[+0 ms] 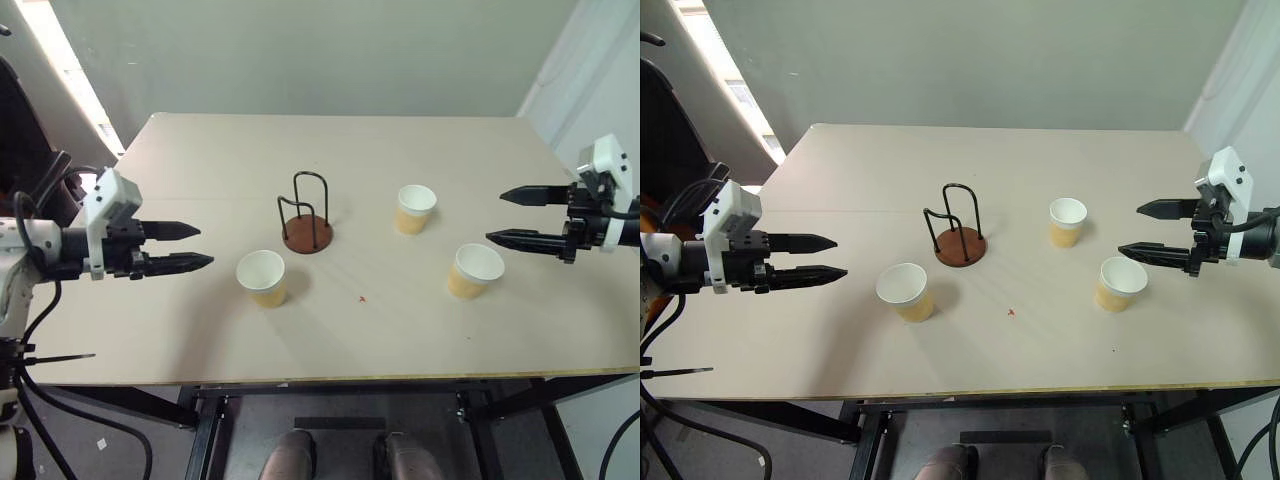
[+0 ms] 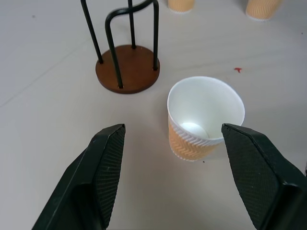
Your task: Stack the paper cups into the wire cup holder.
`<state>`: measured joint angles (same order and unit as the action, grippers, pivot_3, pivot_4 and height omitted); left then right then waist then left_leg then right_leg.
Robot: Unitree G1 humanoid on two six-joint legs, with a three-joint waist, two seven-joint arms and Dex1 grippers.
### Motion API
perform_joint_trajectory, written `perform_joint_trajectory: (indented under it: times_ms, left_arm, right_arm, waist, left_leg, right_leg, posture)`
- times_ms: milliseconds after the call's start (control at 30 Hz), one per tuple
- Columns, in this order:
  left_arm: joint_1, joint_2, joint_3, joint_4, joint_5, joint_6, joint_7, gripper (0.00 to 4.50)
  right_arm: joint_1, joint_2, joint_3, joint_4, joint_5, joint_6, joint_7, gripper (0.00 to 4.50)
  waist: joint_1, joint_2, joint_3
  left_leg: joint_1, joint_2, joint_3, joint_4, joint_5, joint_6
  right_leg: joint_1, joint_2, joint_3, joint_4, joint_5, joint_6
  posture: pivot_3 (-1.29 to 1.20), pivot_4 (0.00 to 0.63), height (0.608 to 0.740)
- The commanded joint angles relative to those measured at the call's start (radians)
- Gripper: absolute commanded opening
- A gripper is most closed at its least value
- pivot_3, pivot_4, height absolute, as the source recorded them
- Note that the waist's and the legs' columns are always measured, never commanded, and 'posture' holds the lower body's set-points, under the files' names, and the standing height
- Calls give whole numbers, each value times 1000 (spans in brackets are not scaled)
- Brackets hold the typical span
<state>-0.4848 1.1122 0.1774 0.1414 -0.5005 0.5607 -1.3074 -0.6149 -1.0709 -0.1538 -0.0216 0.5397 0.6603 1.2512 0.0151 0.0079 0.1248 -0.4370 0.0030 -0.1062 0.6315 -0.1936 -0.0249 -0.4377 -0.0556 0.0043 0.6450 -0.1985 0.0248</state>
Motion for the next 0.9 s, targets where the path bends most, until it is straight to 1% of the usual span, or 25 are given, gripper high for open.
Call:
perform_joint_trajectory:
  times_ms: [33,233,433,533,600,700,833,900]
  left_arm:
    - [-40,-2,6,9,6,-25,-12,3422]
    - [-76,-17,-17,37,18,-41,-32,3422]
    - [-87,-31,-13,41,18,-49,-30,3422]
    - [-90,-48,1,26,6,-50,-12,3422]
    - [-99,-62,-9,18,22,-63,12,3422]
    - [-142,-107,-46,51,68,-92,61,3422]
    - [-236,-177,-133,147,175,-126,140,3422]
    - [-303,-243,-164,232,225,-161,203,3422]
  right_arm:
    - [1,-2,-48,-51,39,17,-13,4500]
    - [31,-6,-49,-81,54,29,-23,4500]
    - [6,9,-34,-77,55,25,-38,4500]
    - [-6,23,-18,-81,53,26,-42,4500]
    - [-19,31,-13,-78,52,26,-42,4500]
    - [-48,48,-9,-90,67,34,-41,4500]
    - [-80,65,9,-151,88,53,-51,4500]
    - [-90,82,18,-198,102,72,-72,4500]
  waist:
    - [0,0,0]
    - [1,0,0]
    - [0,0,0]
    - [0,0,0]
    - [0,0,0]
    - [1,0,0]
    - [3,0,0]
    - [4,0,0]
  left_leg:
    - [0,0,0,0,0,0]
    - [0,0,0,0,0,0]
    - [0,0,0,0,0,0]
    - [0,0,0,0,0,0]
    - [0,0,0,1,1,1]
    - [0,0,0,1,1,1]
    - [0,0,0,3,1,2]
    - [0,0,0,3,1,2]
  right_leg:
    - [0,0,0,0,0,0]
    - [0,0,0,0,0,0]
    - [0,0,0,0,0,0]
    - [0,0,0,0,0,1]
    - [0,0,0,0,1,1]
    - [0,0,0,0,1,1]
    - [2,0,0,0,1,2]
    - [2,0,0,0,1,2]
  posture:
    - [0,150,740]
    - [0,150,740]
    - [0,150,740]
    - [0,150,740]
    - [0,150,740]
    - [0,150,740]
    - [0,150,740]
    - [0,150,740]
